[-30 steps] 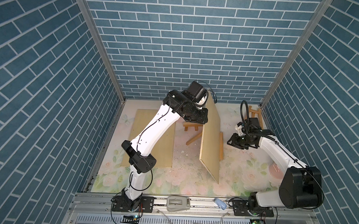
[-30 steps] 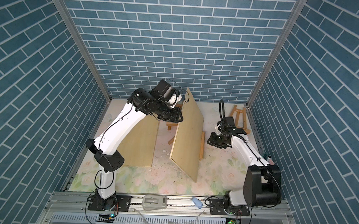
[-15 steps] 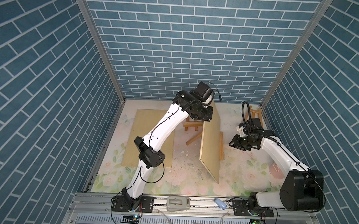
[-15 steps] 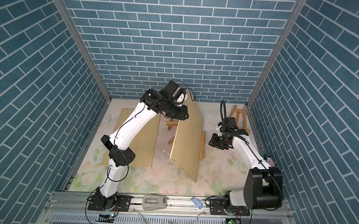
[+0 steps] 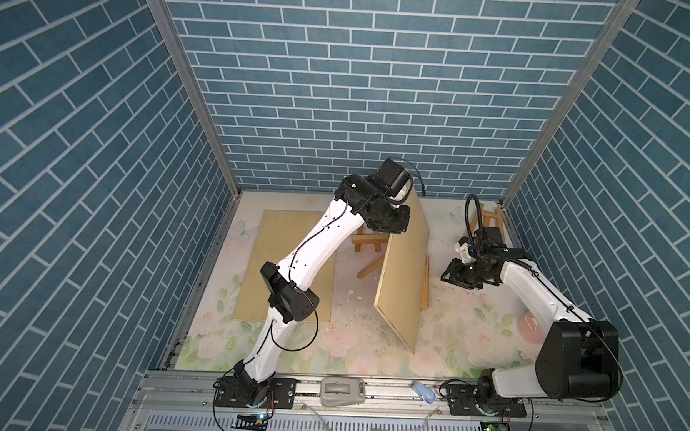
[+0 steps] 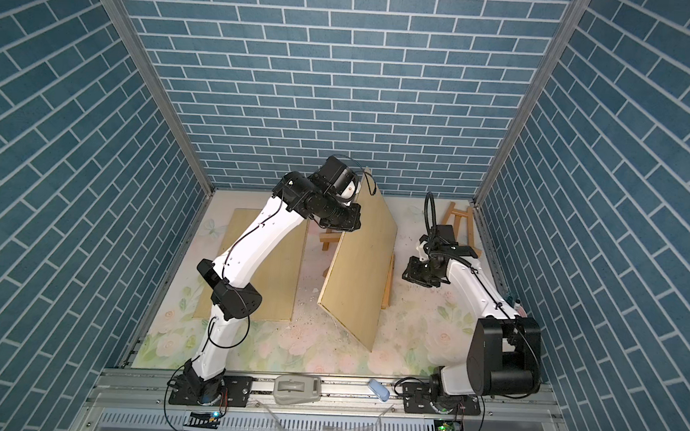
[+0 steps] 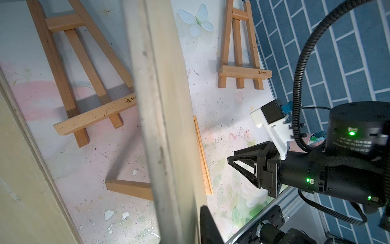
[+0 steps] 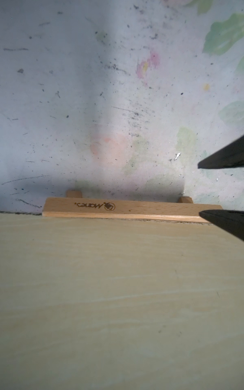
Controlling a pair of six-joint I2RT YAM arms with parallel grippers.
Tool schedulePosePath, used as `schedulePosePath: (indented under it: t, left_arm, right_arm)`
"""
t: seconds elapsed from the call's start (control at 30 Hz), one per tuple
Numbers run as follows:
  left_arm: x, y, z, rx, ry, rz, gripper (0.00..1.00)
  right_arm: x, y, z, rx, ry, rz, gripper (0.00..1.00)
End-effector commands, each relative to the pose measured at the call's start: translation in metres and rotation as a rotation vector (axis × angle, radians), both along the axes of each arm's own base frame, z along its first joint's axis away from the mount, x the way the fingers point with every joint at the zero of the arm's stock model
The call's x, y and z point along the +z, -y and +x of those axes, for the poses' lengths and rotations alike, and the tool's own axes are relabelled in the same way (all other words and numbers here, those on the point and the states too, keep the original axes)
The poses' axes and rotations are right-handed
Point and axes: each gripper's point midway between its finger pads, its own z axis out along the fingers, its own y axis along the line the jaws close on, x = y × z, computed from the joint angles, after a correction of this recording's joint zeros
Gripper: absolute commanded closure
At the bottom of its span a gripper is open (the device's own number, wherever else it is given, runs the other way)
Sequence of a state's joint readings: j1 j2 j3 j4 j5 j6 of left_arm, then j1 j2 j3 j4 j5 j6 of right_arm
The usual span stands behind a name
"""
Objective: Disassemble the easel
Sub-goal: Pick up the drawing board from the easel, then place the drawing board on the drawing board.
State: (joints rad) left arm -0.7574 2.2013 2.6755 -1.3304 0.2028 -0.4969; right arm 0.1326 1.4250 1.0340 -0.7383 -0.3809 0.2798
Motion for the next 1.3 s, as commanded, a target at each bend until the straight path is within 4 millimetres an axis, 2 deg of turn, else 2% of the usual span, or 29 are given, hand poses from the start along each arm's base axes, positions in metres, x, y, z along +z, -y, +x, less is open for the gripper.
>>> schedulePosePath:
  t: [0.0, 0.07, 0.17, 0.3, 0.53, 0.77, 0.9, 1.0, 1.2, 1.27]
  left_arm:
    - [0.009, -0.01, -0.002, -0.016, 0.034, 0.022, 0.92]
    - [0.014, -0.011, -0.003, -0.014, 0.043, 0.016, 1.0]
    - [0.025, -0.011, -0.005, -0.021, 0.063, -0.012, 1.0]
    - [0.049, -0.008, -0.008, -0.031, 0.105, -0.08, 1.0]
    - [0.106, -0.003, -0.027, -0.089, 0.166, -0.255, 1.0]
    - [0.173, -0.022, -0.057, -0.119, 0.268, -0.395, 1.0]
    - [0.209, -0.048, -0.078, -0.117, 0.342, -0.444, 1.0]
    - [0.235, -0.078, -0.093, -0.092, 0.403, -0.48, 1.0]
    - [0.264, -0.152, -0.111, 0.023, 0.506, -0.522, 1.0]
    - [0.272, -0.184, -0.116, 0.09, 0.542, -0.535, 1.0]
  right_arm:
    - [0.005, -0.001, 0.003, 0.023, 0.01, 0.005, 0.66]
    - [0.005, -0.002, 0.003, 0.022, 0.012, 0.011, 0.66]
    - [0.007, -0.004, 0.004, 0.023, 0.018, 0.026, 0.66]
    - [0.011, -0.007, 0.006, 0.023, 0.031, 0.047, 0.66]
    - [0.022, -0.012, 0.009, 0.025, 0.066, 0.081, 0.67]
    - [0.037, -0.011, 0.01, 0.023, 0.121, 0.084, 0.67]
    - [0.043, -0.011, 0.012, 0.02, 0.141, 0.089, 0.67]
    - [0.047, -0.012, 0.014, 0.017, 0.153, 0.1, 0.67]
    - [0.056, -0.014, 0.016, 0.009, 0.179, 0.119, 0.68]
    - [0.059, -0.014, 0.016, 0.008, 0.186, 0.119, 0.68]
